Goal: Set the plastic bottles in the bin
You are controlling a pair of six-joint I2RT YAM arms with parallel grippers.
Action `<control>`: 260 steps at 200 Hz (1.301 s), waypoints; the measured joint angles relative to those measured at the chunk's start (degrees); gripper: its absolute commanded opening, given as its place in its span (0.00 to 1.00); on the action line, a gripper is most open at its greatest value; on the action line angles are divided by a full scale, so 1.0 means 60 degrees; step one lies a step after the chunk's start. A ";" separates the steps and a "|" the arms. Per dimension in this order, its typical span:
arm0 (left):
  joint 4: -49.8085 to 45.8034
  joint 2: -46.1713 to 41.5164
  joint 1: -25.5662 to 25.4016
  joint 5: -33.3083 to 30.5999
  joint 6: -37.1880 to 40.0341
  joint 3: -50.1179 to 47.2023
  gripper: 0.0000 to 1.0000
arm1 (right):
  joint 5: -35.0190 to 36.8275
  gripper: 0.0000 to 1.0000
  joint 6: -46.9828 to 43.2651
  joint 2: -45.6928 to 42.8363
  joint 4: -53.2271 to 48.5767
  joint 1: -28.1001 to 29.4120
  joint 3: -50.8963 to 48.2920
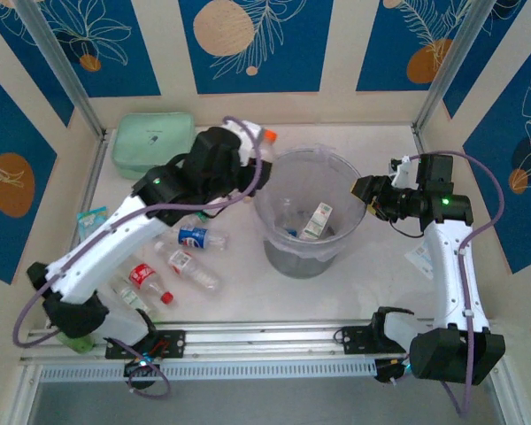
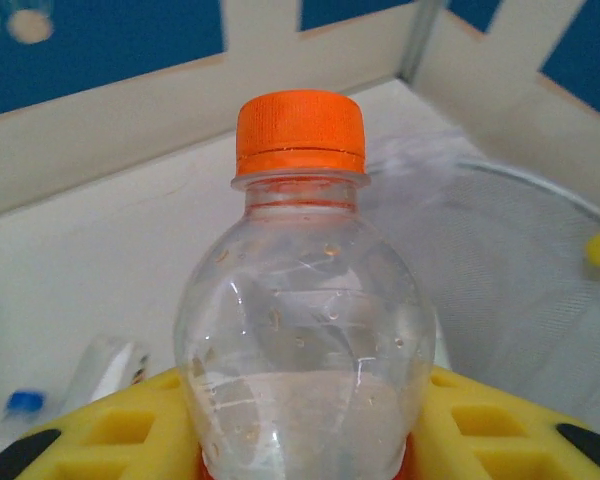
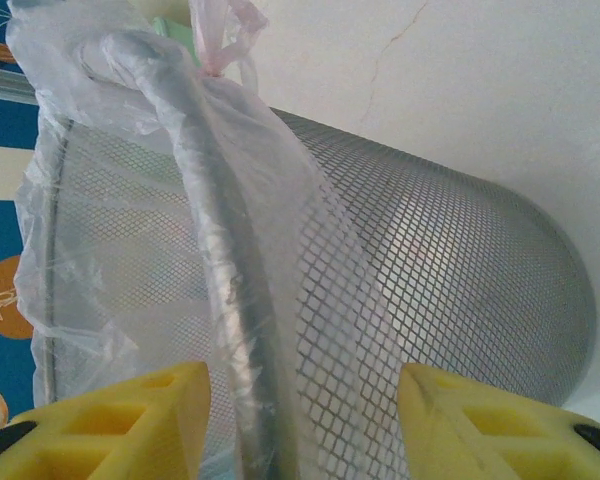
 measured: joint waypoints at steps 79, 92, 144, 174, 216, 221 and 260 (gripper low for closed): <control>0.1056 0.2346 -0.0929 0.2608 -0.0364 0.0474 0.26 | 0.0040 0.52 -0.0004 -0.0113 -0.0047 0.0033 0.0040; 0.1202 0.2452 -0.1005 0.2856 -0.0597 0.0120 0.26 | 0.0040 0.52 -0.0004 -0.0120 -0.0047 0.0033 0.0044; 0.2000 0.2900 -0.1064 0.3581 -0.1370 -0.1147 0.27 | 0.0219 0.52 -0.0011 -0.0098 -0.0117 0.0131 0.0168; 0.2543 0.2954 -0.1067 0.3861 -0.1738 -0.1734 0.36 | 0.0291 0.52 -0.0007 -0.0102 -0.0124 0.0182 0.0219; 0.2991 0.3337 -0.1064 0.4091 -0.1931 -0.1869 0.64 | 0.0361 0.53 -0.0007 -0.0102 -0.0124 0.0219 0.0219; 0.3005 0.3337 -0.1064 0.4091 -0.1967 -0.1872 0.67 | 0.0364 0.53 -0.0011 -0.0102 -0.0124 0.0219 0.0219; 0.3104 0.3319 -0.1067 0.4087 -0.1880 -0.1872 0.77 | 0.0412 0.56 -0.0022 -0.0142 -0.0164 0.0226 0.0219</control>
